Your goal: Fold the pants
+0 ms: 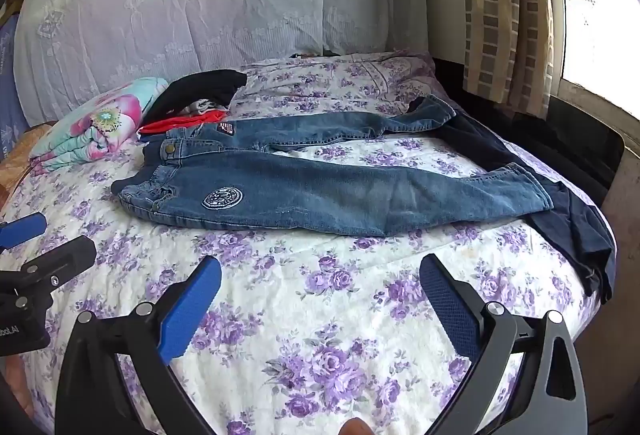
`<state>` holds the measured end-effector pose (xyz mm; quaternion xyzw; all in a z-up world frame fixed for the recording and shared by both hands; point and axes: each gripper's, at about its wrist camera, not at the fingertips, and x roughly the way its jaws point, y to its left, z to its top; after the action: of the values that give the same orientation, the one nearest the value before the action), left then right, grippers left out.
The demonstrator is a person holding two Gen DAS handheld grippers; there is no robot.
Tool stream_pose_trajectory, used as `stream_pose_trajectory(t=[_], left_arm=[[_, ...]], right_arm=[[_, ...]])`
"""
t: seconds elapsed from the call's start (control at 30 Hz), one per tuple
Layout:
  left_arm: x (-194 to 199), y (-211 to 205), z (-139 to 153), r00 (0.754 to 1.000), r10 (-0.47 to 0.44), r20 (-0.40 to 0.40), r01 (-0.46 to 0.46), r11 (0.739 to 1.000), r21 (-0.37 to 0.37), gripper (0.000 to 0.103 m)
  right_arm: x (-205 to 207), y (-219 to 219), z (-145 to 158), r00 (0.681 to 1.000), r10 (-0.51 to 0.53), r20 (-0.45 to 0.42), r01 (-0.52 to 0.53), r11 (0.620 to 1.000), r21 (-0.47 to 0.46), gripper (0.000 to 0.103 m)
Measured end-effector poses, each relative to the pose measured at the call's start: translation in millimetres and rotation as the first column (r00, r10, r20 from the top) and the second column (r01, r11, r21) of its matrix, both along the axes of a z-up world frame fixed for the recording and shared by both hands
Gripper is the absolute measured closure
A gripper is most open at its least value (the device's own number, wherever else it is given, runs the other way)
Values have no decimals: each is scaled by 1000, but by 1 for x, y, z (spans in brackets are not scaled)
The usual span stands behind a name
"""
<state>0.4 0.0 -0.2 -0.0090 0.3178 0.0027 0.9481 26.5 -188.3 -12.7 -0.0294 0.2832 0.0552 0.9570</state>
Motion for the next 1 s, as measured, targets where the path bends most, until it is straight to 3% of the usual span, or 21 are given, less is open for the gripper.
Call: stream_pose_trajectory(t=[0.2, 1.0], left_arm=[[-2, 5, -9, 1000, 6, 9, -6, 1000, 2, 4], [0, 5, -1, 1000, 2, -2, -2, 1000, 6, 5]], right_arm=[[0, 1, -1, 1000, 0, -7, 0, 1000, -10, 3], [-2, 0, -1, 1000, -1, -5, 1, 1000, -10, 3]])
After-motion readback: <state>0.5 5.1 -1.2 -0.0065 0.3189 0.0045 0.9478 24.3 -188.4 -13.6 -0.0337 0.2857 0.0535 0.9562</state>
